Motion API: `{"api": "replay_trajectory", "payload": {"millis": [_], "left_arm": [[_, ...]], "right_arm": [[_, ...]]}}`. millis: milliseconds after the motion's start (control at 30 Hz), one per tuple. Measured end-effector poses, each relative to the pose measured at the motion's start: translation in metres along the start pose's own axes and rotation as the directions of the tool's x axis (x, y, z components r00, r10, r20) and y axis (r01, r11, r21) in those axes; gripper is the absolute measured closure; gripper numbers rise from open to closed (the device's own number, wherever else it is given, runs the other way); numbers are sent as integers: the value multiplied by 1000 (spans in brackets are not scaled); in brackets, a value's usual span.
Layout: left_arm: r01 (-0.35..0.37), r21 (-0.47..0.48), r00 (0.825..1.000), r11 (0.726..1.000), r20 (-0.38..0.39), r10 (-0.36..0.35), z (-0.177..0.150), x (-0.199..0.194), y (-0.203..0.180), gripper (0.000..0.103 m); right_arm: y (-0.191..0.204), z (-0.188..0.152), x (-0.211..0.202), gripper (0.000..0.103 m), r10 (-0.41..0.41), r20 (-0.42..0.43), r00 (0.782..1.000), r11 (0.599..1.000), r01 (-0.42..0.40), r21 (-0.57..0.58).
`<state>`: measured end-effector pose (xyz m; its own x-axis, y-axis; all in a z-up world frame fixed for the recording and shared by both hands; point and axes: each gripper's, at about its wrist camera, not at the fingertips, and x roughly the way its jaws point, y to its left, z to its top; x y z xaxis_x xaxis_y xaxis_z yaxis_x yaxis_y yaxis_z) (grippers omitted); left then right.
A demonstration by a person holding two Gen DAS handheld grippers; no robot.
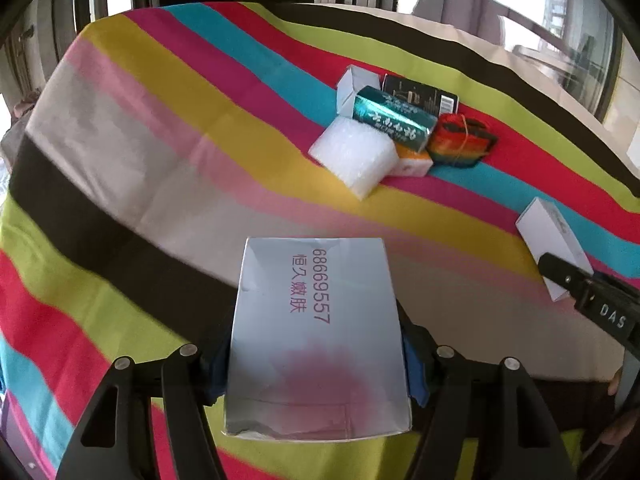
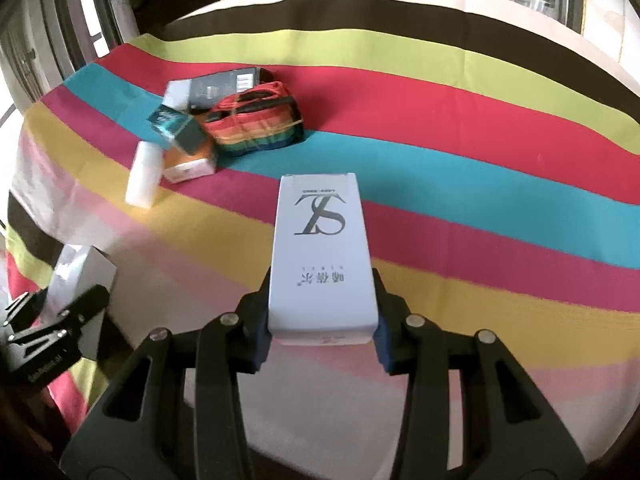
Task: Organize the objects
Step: 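Lift both held white boxes and carry them over the bin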
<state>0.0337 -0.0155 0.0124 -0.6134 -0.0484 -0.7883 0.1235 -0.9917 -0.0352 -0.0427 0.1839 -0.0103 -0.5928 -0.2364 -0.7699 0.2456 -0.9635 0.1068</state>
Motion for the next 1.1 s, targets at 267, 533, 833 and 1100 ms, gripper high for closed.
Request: {"api": "replay_trajectory", "payload": {"millis": [267, 533, 833, 1100], "left_arm": [[-10, 16, 1000, 1000, -11, 10, -22, -20, 13, 36], [-11, 23, 1000, 1000, -29, 12, -48, -36, 24, 35], [-24, 14, 999, 1000, -23, 24, -77, -63, 47, 35], [-34, -14, 999, 999, -9, 34, -96, -85, 75, 35]], "right_arm": [[17, -29, -33, 58, 8, -3, 1000, 1000, -8, -13], [32, -60, -65, 58, 8, -10, 1000, 999, -8, -46], [56, -82, -90, 58, 26, -11, 1000, 995, -26, -95], [84, -99, -110, 58, 55, -17, 998, 988, -57, -144]]}}
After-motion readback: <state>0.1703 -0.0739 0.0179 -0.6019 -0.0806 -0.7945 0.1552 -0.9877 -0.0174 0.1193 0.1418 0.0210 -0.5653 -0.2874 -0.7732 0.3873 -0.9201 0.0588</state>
